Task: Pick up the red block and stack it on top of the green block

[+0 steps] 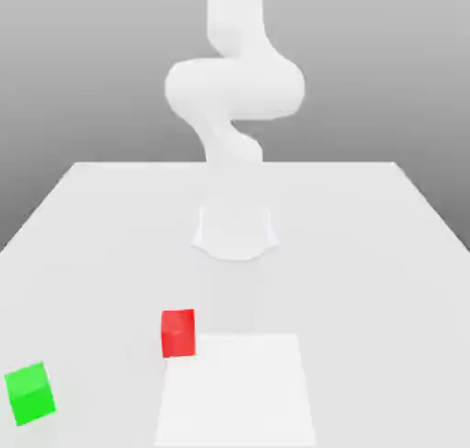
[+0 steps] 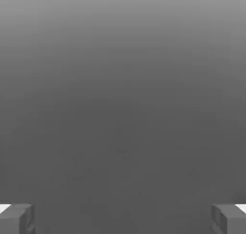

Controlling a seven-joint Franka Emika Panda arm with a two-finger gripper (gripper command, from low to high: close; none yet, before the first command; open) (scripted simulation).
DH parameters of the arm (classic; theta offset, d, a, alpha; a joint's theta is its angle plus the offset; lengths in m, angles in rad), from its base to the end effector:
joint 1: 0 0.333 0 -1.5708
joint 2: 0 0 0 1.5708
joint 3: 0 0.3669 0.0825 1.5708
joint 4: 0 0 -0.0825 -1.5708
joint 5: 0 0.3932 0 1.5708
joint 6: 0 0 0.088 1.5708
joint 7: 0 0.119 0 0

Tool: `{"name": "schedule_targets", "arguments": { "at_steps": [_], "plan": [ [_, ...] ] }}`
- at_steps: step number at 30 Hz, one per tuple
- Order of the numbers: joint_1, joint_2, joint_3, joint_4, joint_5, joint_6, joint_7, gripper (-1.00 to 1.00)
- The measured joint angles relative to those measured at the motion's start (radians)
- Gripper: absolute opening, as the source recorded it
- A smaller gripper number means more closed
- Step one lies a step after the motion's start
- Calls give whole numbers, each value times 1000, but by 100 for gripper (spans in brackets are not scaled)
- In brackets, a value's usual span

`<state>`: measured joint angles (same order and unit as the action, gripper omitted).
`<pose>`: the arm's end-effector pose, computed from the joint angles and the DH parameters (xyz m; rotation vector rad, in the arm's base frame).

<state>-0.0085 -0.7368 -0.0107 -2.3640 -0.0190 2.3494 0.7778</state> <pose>0.3564 -0.0088 0.6892 -2.5147 1.0465 -0.9607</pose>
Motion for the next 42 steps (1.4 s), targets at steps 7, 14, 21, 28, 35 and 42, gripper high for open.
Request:
{"name": "schedule_targets", "arguments": {
  "at_steps": [7,14,21,28,35,42],
  "plan": [
    [-31,214,-55,-210,-51,165,-81,0],
    [-58,444,-137,-432,-75,340,-192,0],
    [-78,793,-144,-535,74,609,-381,0],
    [-148,905,-59,-521,142,702,-433,-100],
    [-135,795,-96,-538,57,609,-371,-100],
    [-182,690,-119,-465,48,429,-304,-100]
  ]
}}
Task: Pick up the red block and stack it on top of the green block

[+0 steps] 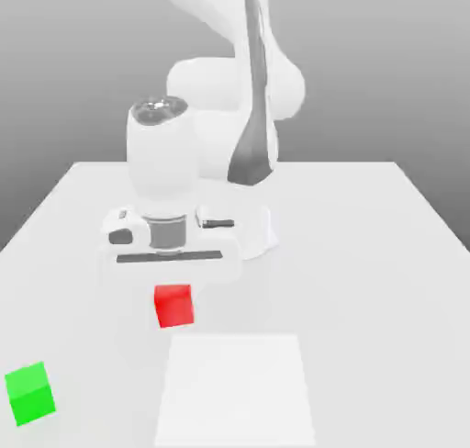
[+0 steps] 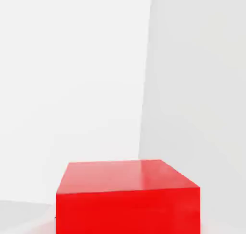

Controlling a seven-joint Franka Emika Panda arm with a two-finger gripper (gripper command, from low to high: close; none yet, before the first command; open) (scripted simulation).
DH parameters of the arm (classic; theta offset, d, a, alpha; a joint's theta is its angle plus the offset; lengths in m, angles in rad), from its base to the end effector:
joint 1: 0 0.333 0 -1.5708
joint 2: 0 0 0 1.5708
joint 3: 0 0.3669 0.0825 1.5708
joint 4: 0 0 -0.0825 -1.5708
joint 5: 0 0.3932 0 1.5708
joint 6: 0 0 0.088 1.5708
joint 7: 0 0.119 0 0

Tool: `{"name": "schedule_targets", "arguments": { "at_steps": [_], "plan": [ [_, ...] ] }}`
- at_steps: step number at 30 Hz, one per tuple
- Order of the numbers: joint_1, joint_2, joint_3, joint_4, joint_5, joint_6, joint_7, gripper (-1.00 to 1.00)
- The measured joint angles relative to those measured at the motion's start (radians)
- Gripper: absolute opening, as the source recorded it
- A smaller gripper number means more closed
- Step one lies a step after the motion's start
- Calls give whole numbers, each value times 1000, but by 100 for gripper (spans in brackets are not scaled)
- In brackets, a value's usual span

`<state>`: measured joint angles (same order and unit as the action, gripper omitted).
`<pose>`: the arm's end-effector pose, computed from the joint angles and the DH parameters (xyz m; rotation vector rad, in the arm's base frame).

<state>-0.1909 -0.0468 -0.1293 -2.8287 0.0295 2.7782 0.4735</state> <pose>0.3495 -0.1165 0.2449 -2.8657 1.2475 0.0085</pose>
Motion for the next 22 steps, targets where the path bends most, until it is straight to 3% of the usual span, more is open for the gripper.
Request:
{"name": "schedule_targets", "arguments": {
  "at_steps": [5,12,16,17,22],
  "plan": [
    [-62,95,-35,178,58,-90,73,-100],
    [-124,226,-107,430,62,-209,231,-100],
    [-154,353,-86,468,111,-123,216,-100],
    [-161,383,-77,471,126,-96,205,100],
    [-161,383,-77,471,126,-96,205,100]
  ]
}}
